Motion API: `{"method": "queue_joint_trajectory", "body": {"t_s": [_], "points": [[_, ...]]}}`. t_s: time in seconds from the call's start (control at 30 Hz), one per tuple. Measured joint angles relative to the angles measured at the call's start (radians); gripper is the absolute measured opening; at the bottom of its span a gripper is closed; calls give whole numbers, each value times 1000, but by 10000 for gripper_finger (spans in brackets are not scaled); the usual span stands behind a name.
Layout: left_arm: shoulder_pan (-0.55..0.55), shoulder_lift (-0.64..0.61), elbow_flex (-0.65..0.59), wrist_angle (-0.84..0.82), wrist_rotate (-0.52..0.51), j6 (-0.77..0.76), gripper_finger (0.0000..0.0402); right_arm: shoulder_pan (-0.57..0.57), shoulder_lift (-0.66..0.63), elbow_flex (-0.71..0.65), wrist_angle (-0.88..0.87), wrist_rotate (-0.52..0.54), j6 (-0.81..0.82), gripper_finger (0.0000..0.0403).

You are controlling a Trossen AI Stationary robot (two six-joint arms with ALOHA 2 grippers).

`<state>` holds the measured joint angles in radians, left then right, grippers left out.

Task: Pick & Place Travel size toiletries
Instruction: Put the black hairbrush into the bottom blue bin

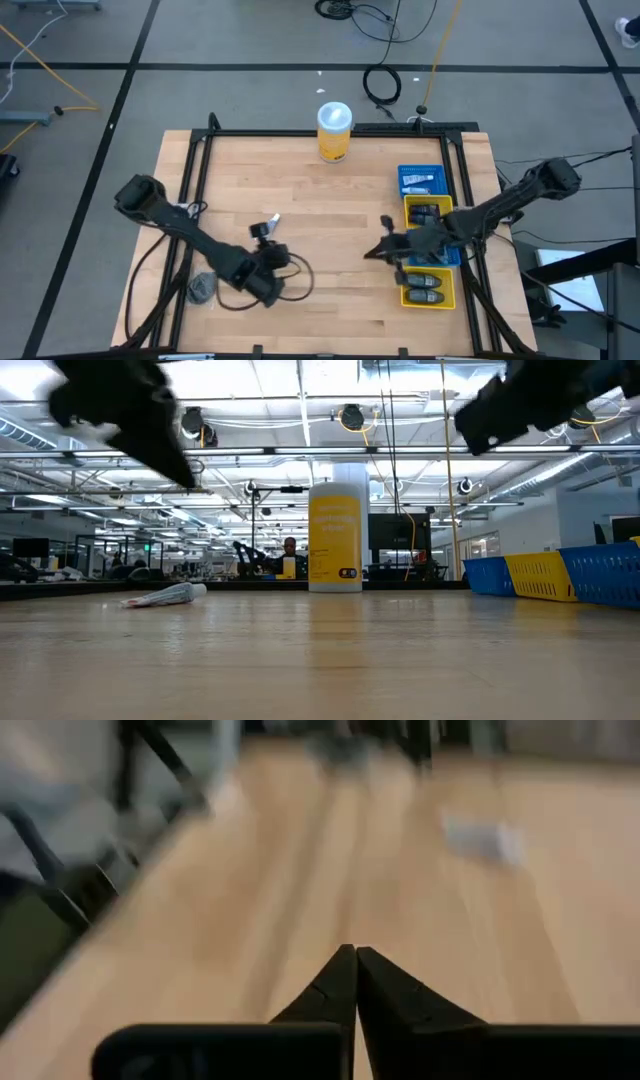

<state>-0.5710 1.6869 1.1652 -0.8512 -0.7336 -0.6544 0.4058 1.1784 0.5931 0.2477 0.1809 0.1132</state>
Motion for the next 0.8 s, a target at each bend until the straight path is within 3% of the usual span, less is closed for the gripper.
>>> {"method": "queue_joint_trajectory", "body": {"t_s": [0.13,0.27,0.4,0.67,0.8], "points": [[-45,-44,0,-249,242,-224,21,23,61,-162,473,1,-146,1],[-79,-46,0,-435,470,-455,26,18,132,-258,694,12,-175,1],[-85,-46,-37,-486,663,-569,70,14,179,-284,728,34,-152,1],[-84,-46,-249,-401,934,-683,230,13,197,-284,732,32,-155,1],[-91,-48,-359,-269,1057,-691,259,13,197,-284,732,32,-155,1]]}}
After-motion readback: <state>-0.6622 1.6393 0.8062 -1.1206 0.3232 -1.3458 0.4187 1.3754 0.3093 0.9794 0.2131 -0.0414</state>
